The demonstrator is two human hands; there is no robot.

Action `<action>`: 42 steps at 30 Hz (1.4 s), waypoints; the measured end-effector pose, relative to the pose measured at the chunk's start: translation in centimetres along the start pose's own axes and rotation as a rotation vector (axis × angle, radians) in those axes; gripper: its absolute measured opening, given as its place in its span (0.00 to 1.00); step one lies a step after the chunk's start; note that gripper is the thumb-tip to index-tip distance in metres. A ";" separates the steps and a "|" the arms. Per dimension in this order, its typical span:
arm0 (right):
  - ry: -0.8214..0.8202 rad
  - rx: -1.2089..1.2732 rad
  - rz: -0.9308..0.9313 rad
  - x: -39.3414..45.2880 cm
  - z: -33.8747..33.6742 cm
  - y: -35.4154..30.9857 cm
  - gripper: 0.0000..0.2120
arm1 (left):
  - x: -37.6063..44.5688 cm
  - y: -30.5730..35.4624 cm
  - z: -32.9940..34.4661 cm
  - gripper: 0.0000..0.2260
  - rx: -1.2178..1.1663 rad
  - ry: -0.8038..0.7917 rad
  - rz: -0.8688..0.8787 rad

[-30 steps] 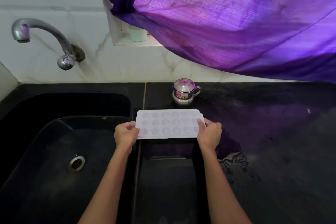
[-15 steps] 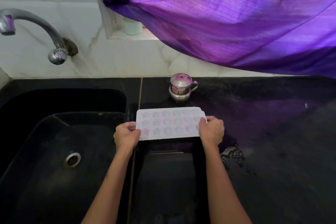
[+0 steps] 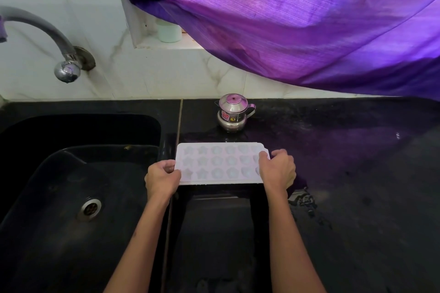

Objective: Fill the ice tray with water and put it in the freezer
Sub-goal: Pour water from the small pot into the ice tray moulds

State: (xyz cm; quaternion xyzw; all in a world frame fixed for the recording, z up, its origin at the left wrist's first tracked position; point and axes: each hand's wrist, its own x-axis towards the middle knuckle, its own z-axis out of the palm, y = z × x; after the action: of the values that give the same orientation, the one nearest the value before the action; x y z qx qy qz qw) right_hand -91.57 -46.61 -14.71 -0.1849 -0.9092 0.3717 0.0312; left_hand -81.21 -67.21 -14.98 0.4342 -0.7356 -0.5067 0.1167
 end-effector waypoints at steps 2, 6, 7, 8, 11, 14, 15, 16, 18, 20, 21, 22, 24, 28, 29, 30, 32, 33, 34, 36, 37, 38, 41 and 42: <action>0.006 0.056 -0.034 0.4 0.0 -0.6 0.16 | 0.0 0.1 -0.1 0.14 0.014 -0.006 0.000; -0.046 0.264 -0.167 2.1 0.4 -3.0 0.20 | -0.6 0.7 -0.1 0.19 0.108 0.047 0.065; -0.093 0.322 -0.186 2.7 0.7 -3.9 0.21 | -0.8 0.9 0.0 0.20 0.128 0.074 0.096; -0.150 0.378 -0.191 3.5 1.0 -4.8 0.24 | -1.0 1.2 0.1 0.21 0.140 0.101 0.136; -0.295 0.460 -0.170 5.7 1.8 -7.4 0.30 | -1.5 2.6 0.5 0.20 0.144 0.154 0.258; -0.370 0.421 -0.147 7.7 2.3 -8.6 0.27 | -2.1 4.3 1.4 0.18 0.117 0.114 0.341; -0.388 0.419 -0.140 8.2 2.4 -8.7 0.23 | -2.3 4.7 1.7 0.18 0.115 0.087 0.356; -0.405 0.426 -0.132 8.6 2.5 -8.7 0.20 | -2.5 5.1 2.1 0.18 0.113 0.063 0.371; -0.444 0.447 -0.123 9.1 2.7 -8.5 0.16 | -2.8 5.7 2.6 0.18 0.103 0.030 0.407; -0.482 0.514 -0.092 9.2 2.7 -8.1 0.15 | -3.1 6.1 2.9 0.17 0.091 0.017 0.431; -0.494 0.556 -0.069 9.2 2.7 -7.9 0.15 | -3.3 6.1 3.0 0.17 0.084 0.014 0.439; -0.494 0.584 -0.053 9.2 2.8 -7.7 0.16 | -3.4 6.1 3.0 0.17 0.077 0.012 0.442; -0.485 0.587 -0.043 9.3 2.8 -7.5 0.17 | -3.7 6.0 3.1 0.17 0.067 0.010 0.437; -0.513 0.592 -0.023 9.5 2.8 -7.1 0.17 | -4.2 5.9 3.2 0.17 0.059 0.005 0.439; -0.517 0.592 -0.017 9.5 2.8 -7.0 0.17 | -4.3 5.9 3.3 0.17 0.057 0.005 0.442; -0.520 0.594 -0.009 9.5 2.8 -7.1 0.16 | -4.4 5.9 3.3 0.17 0.054 0.004 0.444; -0.519 0.604 0.011 9.3 2.7 -7.2 0.16 | -4.6 6.0 3.5 0.17 0.046 -0.002 0.449; -0.511 0.608 0.018 9.2 2.6 -7.2 0.16 | -4.6 6.1 3.6 0.17 0.043 -0.009 0.451; -0.498 0.608 0.023 9.1 2.6 -7.2 0.16 | -4.6 6.1 3.7 0.17 0.040 -0.017 0.452; -0.453 0.589 0.022 8.8 2.3 -7.0 0.15 | -4.7 6.2 3.8 0.18 0.035 -0.032 0.460; -0.425 0.575 0.014 8.6 2.1 -7.0 0.15 | -4.7 6.1 3.9 0.18 0.034 -0.036 0.465; -0.398 0.566 0.005 8.4 1.7 -6.9 0.15 | -4.7 6.1 4.1 0.18 0.035 -0.042 0.469; -0.340 0.592 -0.022 7.9 -0.2 -7.0 0.15 | -4.8 6.1 4.6 0.19 0.029 -0.089 0.474; -0.319 0.599 -0.039 7.8 -0.9 -7.1 0.15 | -4.9 6.1 4.9 0.19 0.027 -0.110 0.477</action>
State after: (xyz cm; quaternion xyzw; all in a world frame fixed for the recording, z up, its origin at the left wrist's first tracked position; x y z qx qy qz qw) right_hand -100.83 -47.87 -9.76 -0.0897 -0.7564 0.6460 -0.0511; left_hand -84.44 -59.67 -10.69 0.2217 -0.8293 -0.4776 0.1870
